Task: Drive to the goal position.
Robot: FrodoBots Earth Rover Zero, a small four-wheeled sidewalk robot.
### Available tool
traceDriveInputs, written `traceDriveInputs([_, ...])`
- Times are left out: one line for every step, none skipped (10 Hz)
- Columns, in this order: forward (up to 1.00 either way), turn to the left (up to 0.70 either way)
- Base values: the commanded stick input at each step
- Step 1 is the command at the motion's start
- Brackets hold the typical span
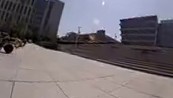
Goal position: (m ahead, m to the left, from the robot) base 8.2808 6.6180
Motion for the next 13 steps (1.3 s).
traceDriveInputs([0.85,0.00])
traceDriveInputs([0.85,0.00])
traceDriveInputs([0.85,0.00])
traceDriveInputs([0.85,0.00])
traceDriveInputs([0.85,0.00])
traceDriveInputs([0.85,0.00])
traceDriveInputs([0.85,0.00])
traceDriveInputs([0.85,0.00])
traceDriveInputs([0.85,0.00])
traceDriveInputs([0.85,0.00])
traceDriveInputs([0.85,0.00])
traceDriveInputs([0.85,0.00])
traceDriveInputs([0.85,0.00])
